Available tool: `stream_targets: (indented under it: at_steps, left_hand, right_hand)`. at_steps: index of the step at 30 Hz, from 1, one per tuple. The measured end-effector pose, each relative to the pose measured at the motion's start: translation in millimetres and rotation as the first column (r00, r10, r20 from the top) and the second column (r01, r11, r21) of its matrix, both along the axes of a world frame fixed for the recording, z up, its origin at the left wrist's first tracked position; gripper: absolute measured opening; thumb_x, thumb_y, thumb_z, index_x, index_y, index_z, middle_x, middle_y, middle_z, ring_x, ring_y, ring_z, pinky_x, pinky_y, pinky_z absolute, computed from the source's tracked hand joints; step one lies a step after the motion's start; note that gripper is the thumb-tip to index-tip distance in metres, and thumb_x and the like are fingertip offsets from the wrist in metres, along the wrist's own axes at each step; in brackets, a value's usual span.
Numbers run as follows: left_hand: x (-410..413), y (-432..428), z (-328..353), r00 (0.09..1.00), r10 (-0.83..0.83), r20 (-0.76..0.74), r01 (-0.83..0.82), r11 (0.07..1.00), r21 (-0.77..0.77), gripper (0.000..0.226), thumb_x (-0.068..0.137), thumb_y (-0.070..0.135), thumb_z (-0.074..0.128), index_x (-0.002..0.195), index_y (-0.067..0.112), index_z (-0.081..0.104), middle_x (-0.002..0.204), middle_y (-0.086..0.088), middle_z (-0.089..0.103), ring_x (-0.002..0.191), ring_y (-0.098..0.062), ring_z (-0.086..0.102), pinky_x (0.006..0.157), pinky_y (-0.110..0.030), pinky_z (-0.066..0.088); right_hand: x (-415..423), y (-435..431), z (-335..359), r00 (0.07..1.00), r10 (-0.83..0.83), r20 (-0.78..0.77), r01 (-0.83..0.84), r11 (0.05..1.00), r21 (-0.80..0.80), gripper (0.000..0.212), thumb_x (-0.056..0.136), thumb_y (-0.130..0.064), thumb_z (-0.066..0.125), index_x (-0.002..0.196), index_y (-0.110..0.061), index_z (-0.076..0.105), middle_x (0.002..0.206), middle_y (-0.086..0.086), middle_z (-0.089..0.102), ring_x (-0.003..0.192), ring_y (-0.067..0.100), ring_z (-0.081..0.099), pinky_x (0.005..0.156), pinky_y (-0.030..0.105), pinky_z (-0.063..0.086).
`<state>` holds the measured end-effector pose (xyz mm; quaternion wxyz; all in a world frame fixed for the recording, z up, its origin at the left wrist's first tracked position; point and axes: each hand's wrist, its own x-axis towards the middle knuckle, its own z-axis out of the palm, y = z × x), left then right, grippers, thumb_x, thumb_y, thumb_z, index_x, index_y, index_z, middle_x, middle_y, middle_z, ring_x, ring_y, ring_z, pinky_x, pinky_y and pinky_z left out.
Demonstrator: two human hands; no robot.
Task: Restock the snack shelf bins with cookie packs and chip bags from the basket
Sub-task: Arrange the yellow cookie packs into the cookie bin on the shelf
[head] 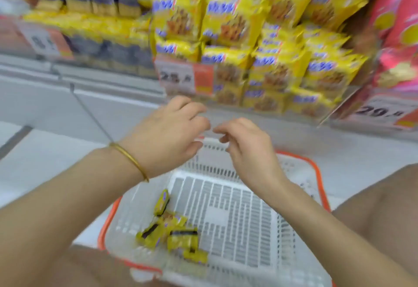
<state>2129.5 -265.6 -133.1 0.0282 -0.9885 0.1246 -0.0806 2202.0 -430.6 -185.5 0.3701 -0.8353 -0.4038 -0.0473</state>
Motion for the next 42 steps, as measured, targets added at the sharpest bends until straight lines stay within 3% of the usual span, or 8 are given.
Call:
stream_targets:
  at_steps: [5,11,18,21,24,28,35,42]
  left_hand:
    - [-41,26,-37,0.953,0.007,-0.303,0.029,0.993,0.114,0.044,0.069,0.041,0.039,0.085,0.014,0.07,0.097,-0.012,0.068,0.089,-0.037,0.063,0.063,-0.047,0.057]
    - [-52,38,-57,0.897,0.148,-0.417,-0.11,0.987,0.114,0.063,0.075,0.048,0.024,0.117,0.018,0.06,0.126,-0.005,0.054,0.12,-0.031,0.044,0.092,-0.047,0.046]
    - [-45,42,-67,0.828,0.2,-0.523,-0.1,0.972,0.213,0.042,0.095,0.041,0.036,0.135,0.028,0.038,0.142,0.006,0.033,0.132,-0.018,0.025,0.106,-0.035,0.032]
    - [-37,36,-64,0.815,0.18,-0.55,-0.075,0.975,0.208,0.045,0.095,0.041,0.041,0.137,0.028,0.036,0.143,0.005,0.033,0.132,-0.018,0.027,0.106,-0.036,0.032]
    - [-27,25,-58,0.78,0.13,-0.612,-0.065,0.99,0.128,0.056,0.091,0.039,0.053,0.14,0.027,0.03,0.144,0.006,0.031,0.131,-0.018,0.028,0.106,-0.036,0.032]
    - [-7,-1,-44,0.775,0.033,-0.631,-0.151,0.979,-0.134,0.058,0.084,0.029,0.067,0.134,0.021,0.039,0.133,0.002,0.044,0.122,-0.019,0.04,0.101,-0.03,0.032]
    - [29,-35,1,0.839,-0.006,-0.545,-0.304,0.825,-0.476,0.024,0.085,0.026,0.066,0.07,0.017,0.049,0.064,0.006,0.052,0.051,-0.002,0.051,0.05,-0.013,0.038]
    - [44,-57,28,0.847,-0.094,-0.523,-0.365,0.613,-0.701,0.019,0.084,0.028,0.064,0.084,0.01,0.059,0.076,-0.005,0.063,0.071,-0.016,0.059,0.07,-0.037,0.054]
  right_hand:
    - [-14,50,-149,0.919,0.074,-0.388,-0.305,0.757,-0.578,0.038,0.094,-0.002,0.042,0.13,-0.014,0.049,0.133,0.011,0.046,0.113,0.031,0.052,0.09,0.037,0.046]
    - [-73,66,-266,0.756,-0.034,-0.653,-0.563,0.476,-0.676,0.045,0.095,-0.021,0.054,0.133,-0.005,0.038,0.121,0.014,0.053,0.097,0.027,0.056,0.075,0.035,0.045]
    - [-80,54,-279,0.737,-0.155,-0.658,-0.434,0.637,-0.637,0.019,0.083,-0.006,0.065,0.095,-0.005,0.049,0.102,0.012,0.052,0.079,0.022,0.046,0.068,0.029,0.04]
    - [-40,40,-226,0.426,-0.22,-0.877,-0.393,0.828,-0.399,0.024,0.086,-0.01,0.066,0.095,0.01,0.055,0.082,0.023,0.046,0.063,0.021,0.044,0.059,0.027,0.038]
    - [-8,23,-160,-0.188,-0.089,-0.978,-0.148,0.987,-0.062,0.003,0.09,-0.009,0.059,0.09,-0.006,0.057,0.077,0.011,0.06,0.06,0.016,0.06,0.058,0.027,0.052]
    - [11,4,-89,-0.442,0.124,-0.888,0.001,0.991,0.137,0.022,0.077,-0.018,0.048,0.079,-0.001,0.062,0.069,0.012,0.06,0.042,0.011,0.049,0.044,0.019,0.044]
    - [25,-44,-12,0.096,0.089,-0.991,0.043,0.995,0.093,0.024,0.098,-0.029,0.041,0.094,-0.016,0.061,0.083,0.009,0.066,0.067,0.019,0.063,0.066,0.032,0.055]
    - [27,-87,45,0.512,0.188,-0.838,0.046,0.969,0.245,0.028,0.083,-0.04,0.054,0.096,-0.018,0.066,0.09,0.006,0.068,0.082,0.025,0.065,0.085,0.045,0.052]
